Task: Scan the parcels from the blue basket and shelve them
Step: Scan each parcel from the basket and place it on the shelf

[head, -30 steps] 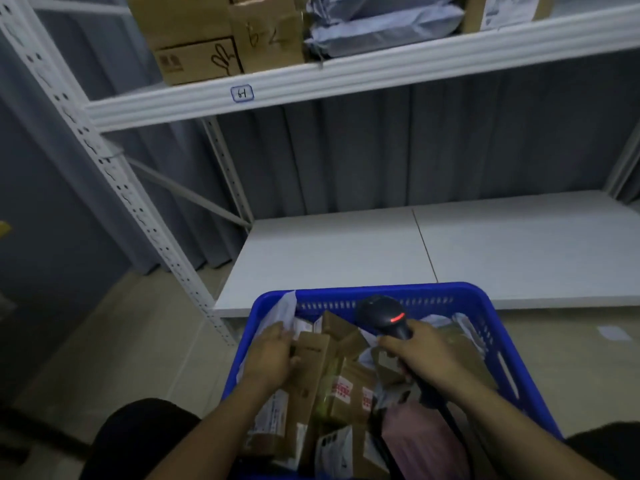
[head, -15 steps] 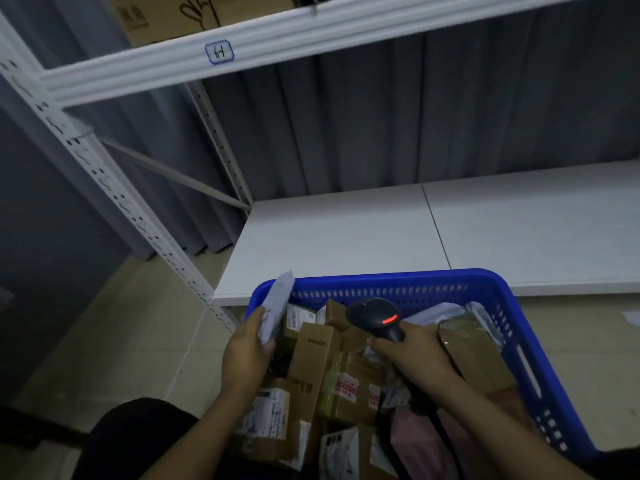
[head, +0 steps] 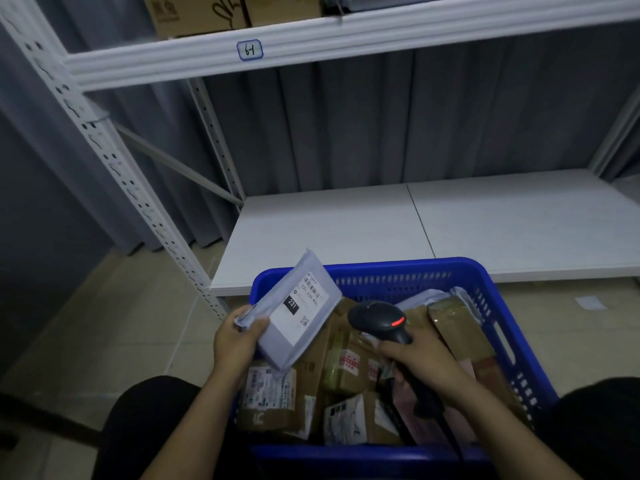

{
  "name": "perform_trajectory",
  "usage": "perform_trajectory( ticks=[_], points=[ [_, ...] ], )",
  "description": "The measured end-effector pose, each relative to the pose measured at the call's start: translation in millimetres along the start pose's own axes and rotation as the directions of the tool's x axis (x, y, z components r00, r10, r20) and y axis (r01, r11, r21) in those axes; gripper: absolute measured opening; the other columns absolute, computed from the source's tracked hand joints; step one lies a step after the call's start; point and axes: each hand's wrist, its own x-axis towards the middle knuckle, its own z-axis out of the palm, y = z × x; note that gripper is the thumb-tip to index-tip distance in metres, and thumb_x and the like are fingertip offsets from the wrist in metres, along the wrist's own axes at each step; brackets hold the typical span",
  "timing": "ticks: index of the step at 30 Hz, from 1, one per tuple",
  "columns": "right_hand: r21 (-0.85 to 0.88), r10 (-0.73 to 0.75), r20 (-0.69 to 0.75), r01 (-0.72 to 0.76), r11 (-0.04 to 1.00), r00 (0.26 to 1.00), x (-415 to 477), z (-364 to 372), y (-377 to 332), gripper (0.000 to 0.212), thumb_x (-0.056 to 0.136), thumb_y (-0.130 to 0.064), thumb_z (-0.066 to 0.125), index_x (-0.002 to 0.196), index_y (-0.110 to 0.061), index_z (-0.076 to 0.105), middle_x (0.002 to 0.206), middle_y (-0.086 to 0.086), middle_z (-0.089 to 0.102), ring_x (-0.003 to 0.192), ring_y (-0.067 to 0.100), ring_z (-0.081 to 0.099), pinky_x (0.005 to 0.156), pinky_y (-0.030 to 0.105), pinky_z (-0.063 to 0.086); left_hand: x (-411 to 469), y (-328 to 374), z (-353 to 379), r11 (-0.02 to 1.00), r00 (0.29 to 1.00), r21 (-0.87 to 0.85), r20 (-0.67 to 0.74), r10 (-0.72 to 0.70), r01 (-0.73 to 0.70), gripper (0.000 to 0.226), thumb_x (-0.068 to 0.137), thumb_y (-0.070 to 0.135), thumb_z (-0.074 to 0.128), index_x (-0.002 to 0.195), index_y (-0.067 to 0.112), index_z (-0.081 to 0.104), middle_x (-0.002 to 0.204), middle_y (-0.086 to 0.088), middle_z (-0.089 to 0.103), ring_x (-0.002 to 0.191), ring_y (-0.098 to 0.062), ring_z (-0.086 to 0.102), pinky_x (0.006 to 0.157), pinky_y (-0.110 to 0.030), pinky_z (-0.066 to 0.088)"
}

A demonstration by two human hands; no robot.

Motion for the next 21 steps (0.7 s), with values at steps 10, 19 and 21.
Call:
perform_trajectory(
  ticks=[10,19,21],
  points=[
    [0.199,0.015,-0.063,-0.002,0.98,0.998,-10,5,-40,0.024,0.09,-0.021,0.066,0.081,0.001,0.062,0.061,0.016,0.061,0.046,0.021,0.052,0.044,0.028,0.044,2,-21,-4,0.942,0.984,-0.299,0.128,-0.12,0.154,0.049,0.084,-0.003,0.067,0.128,0.011,0.051,0.119,-0.014,0.063,0.101,-0.031,0.065,0.077,-0.04,0.057],
    [0.19,-0.046,0.034,0.039,0.981,0.998,-12,19,-89,0.02,0.09,-0.019,0.064,0.081,-0.002,0.06,0.061,0.011,0.061,0.044,0.018,0.05,0.045,0.028,0.043,-1,-19,-3,0.966,0.991,-0.222,0.047,-0.124,0.131,0.028,0.082,-0.002,0.066,0.104,0.013,0.057,0.106,-0.013,0.065,0.094,-0.033,0.064,0.082,-0.05,0.056],
    [0.166,-0.037,0.053,0.028,0.986,0.998,-12,18,-96,0.021,0.09,-0.02,0.064,0.081,-0.002,0.06,0.062,0.011,0.062,0.044,0.018,0.051,0.045,0.028,0.043,-1,-18,-2,0.967,0.993,-0.225,0.04,-0.11,0.116,0.029,0.082,-0.002,0.066,0.103,0.016,0.056,0.107,-0.012,0.064,0.096,-0.032,0.064,0.082,-0.049,0.056]
  ],
)
